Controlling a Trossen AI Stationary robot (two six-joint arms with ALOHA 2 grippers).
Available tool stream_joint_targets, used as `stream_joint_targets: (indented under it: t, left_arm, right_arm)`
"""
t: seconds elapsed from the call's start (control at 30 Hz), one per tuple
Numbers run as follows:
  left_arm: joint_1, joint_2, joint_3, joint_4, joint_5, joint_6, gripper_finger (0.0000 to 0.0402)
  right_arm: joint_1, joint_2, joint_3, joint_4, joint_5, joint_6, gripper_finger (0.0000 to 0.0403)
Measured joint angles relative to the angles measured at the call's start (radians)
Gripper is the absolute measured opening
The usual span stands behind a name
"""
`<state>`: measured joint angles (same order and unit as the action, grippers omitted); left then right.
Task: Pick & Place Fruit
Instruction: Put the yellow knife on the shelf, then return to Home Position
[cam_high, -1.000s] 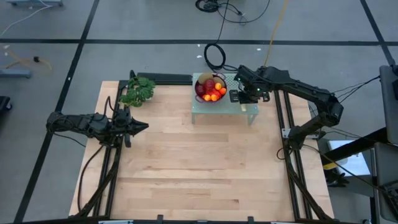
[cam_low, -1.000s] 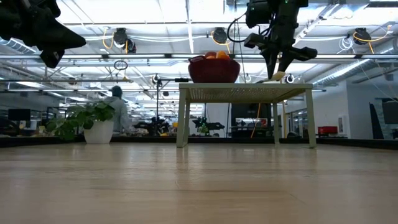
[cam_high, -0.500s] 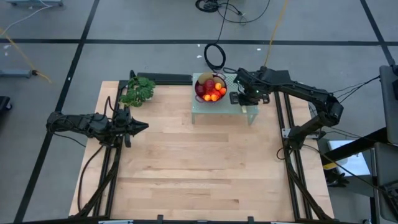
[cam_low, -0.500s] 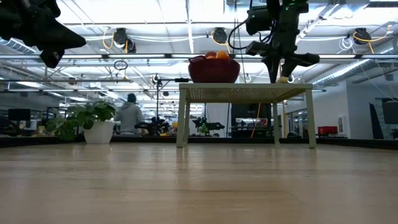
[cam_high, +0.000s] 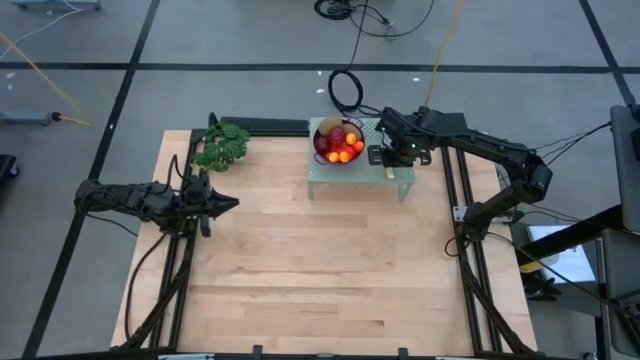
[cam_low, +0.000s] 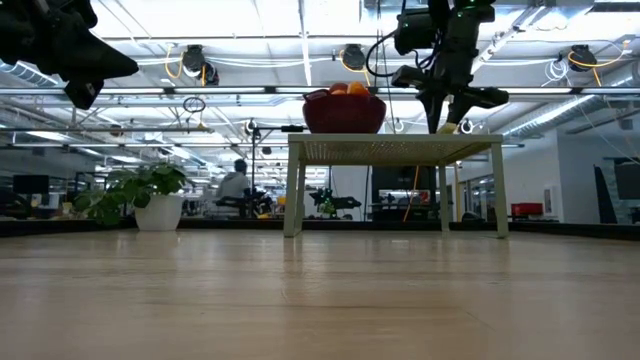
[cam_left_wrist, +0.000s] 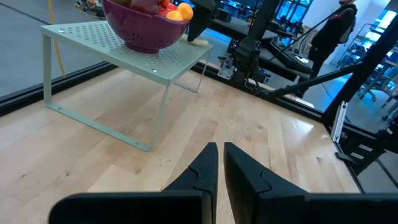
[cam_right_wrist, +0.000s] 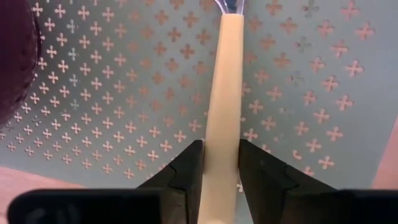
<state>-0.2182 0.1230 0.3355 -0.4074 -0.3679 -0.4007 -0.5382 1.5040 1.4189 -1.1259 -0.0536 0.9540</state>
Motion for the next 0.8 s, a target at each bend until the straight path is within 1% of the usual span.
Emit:
stream_joint_targets:
  t: [0.5,0.63,0.8]
  left_arm:
    - [0.0,0.0,0.0,0.0,0.001,0.0,0.0026]
    - [0.0,0.0,0.0,0.0,0.001,0.0,0.0026]
    - [0.0,0.0,0.0,0.0,0.002,0.0,0.0026]
  right_arm:
    - [0.0,-0.004,0.0,0.001,0.004,-0.005,0.0149]
    - [-0.001,-0.023,-0.001,0.015,0.001,-0.004,0.0149]
    - [-0.001,-0.068,-0.001,0.028,0.003,0.005,0.0138]
